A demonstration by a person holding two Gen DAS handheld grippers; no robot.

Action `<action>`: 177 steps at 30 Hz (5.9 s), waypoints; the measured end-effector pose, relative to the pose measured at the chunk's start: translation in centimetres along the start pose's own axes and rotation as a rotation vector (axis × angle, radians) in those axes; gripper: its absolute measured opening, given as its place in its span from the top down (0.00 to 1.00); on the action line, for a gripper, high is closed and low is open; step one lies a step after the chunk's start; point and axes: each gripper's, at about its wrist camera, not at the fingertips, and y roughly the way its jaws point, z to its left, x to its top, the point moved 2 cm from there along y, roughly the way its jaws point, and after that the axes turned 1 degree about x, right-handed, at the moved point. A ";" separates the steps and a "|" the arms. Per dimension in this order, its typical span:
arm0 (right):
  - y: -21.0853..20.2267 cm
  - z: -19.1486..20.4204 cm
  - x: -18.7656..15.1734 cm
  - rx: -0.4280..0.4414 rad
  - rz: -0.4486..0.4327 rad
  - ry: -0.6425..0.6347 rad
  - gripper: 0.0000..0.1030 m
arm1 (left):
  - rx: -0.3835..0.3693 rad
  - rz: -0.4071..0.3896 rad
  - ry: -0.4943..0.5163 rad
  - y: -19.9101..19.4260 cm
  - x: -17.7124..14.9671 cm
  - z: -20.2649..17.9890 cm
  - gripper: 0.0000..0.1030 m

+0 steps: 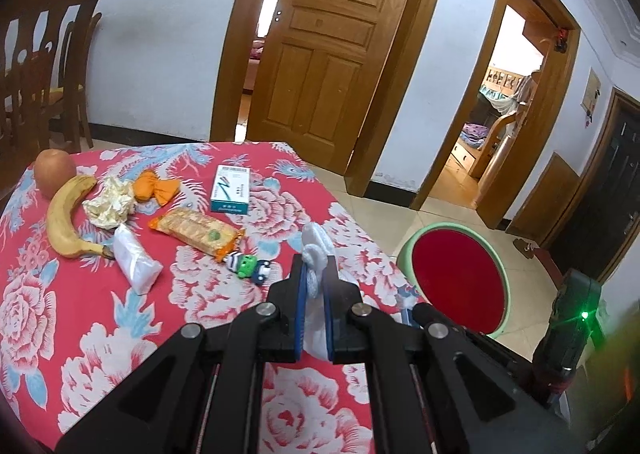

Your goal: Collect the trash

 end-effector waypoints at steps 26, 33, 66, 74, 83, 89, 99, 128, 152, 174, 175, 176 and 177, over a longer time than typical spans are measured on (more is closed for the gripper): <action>-6.2 -17.3 3.4 -0.201 -0.141 0.252 0.99 | -0.264 0.092 0.204 8.7 -0.5 -17.9 0.94; -5.0 -19.6 3.2 -0.211 -0.124 0.262 0.99 | -0.285 0.151 0.219 12.8 -2.0 -20.4 0.94; -2.8 -18.8 2.0 -0.193 -0.074 0.279 0.96 | -0.258 0.178 0.181 13.4 -2.6 -18.0 0.44; -3.1 -17.5 2.2 -0.194 -0.076 0.265 0.95 | -0.224 0.190 0.178 12.7 -2.6 -17.1 0.44; -3.0 -15.6 2.1 -0.161 -0.052 0.221 0.92 | -0.169 0.159 0.134 11.1 -2.5 -15.1 0.40; -3.5 -13.7 2.5 -0.159 -0.055 0.160 0.92 | -0.171 0.152 0.113 10.6 -2.2 -14.1 0.37; -3.4 -11.1 2.8 -0.165 -0.038 0.120 0.82 | -0.128 0.154 0.115 9.6 -1.5 -11.8 0.35; 1.6 0.8 2.2 -0.071 0.048 -0.036 0.45 | 0.107 0.109 -0.074 6.1 0.9 3.8 0.30; 9.6 12.3 1.8 -0.019 0.123 -0.275 0.42 | 0.327 0.188 -0.177 7.2 -1.0 14.2 0.29; 13.5 13.3 0.0 -0.026 0.270 -0.344 0.45 | 0.154 0.105 -0.284 4.9 -1.1 15.4 0.64; 13.3 13.3 0.0 -0.027 0.268 -0.344 0.45 | 0.154 0.103 -0.282 4.8 -1.0 15.4 0.64; 13.3 13.3 0.0 -0.032 0.264 -0.347 0.45 | 0.152 0.103 -0.284 4.8 -1.0 15.4 0.64; 13.3 13.4 0.0 -0.041 0.262 -0.353 0.45 | 0.147 0.103 -0.287 4.9 -1.0 15.4 0.64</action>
